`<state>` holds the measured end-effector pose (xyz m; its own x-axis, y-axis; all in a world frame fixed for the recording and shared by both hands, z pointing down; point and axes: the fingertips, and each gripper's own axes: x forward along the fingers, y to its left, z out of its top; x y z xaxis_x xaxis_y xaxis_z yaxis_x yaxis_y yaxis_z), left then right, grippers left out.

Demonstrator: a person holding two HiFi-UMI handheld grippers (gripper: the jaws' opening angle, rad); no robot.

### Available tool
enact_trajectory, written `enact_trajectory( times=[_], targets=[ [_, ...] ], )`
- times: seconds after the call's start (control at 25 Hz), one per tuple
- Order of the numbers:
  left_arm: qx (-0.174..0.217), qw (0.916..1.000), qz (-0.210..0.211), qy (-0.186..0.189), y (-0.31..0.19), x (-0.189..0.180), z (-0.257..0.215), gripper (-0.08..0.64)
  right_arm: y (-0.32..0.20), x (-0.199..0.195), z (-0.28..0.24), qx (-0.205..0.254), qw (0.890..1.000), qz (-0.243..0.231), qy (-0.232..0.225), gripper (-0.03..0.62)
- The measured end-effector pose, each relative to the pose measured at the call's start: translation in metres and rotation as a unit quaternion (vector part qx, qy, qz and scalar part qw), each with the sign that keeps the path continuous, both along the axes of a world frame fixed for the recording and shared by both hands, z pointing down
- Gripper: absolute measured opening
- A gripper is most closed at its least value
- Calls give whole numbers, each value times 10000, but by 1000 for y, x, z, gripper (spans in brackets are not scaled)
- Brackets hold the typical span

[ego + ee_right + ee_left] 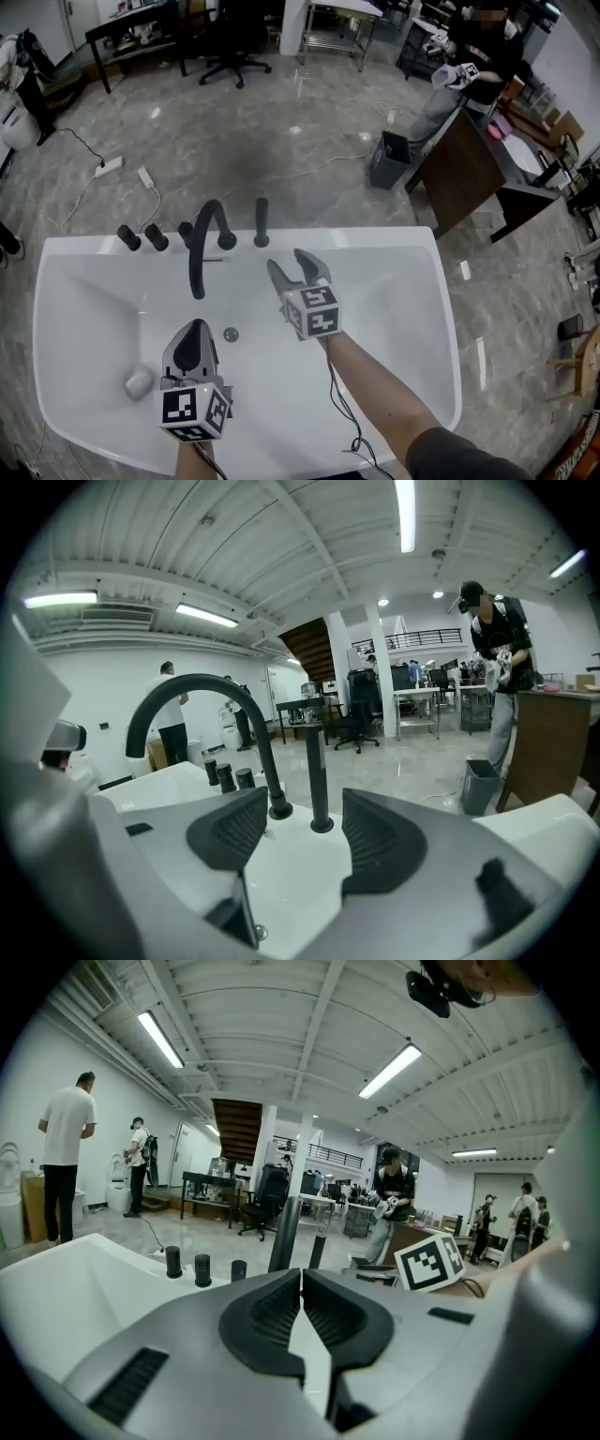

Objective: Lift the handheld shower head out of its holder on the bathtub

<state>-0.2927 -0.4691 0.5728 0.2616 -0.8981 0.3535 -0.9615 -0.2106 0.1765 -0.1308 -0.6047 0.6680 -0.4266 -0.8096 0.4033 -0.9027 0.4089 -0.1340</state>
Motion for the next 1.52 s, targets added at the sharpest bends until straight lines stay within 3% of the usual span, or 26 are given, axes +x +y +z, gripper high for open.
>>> enact_trajectory(
  times=[0.2, 0.36, 0.96, 1.12, 1.28, 1.48, 1.52],
  targets=[
    [50, 9999, -119, 41, -14, -10, 11, 20, -22, -11, 21, 350, 9977, -177, 562, 232],
    [51, 9998, -140, 103, -18, -15, 20, 20, -33, -20, 37, 238, 9986, -192, 430, 232],
    [91, 9996, -267, 3, -25, -33, 46, 20, -105, -36, 47, 614, 9975, -79, 344, 232],
    [122, 9994, -322, -1, -25, -42, 50, 20, -114, -45, 59, 488, 9982, -148, 325, 232],
    [161, 9994, -321, 23, -24, -46, 48, 20, -120, -49, 62, 346, 9993, -127, 20, 230],
    [183, 9996, -226, 3, -18, -48, 47, 20, -125, -54, 67, 382, 9976, -262, 517, 227],
    [180, 9996, -229, -3, -18, -49, 48, 20, -127, -52, 66, 387, 9973, -229, 579, 202]
  ],
)
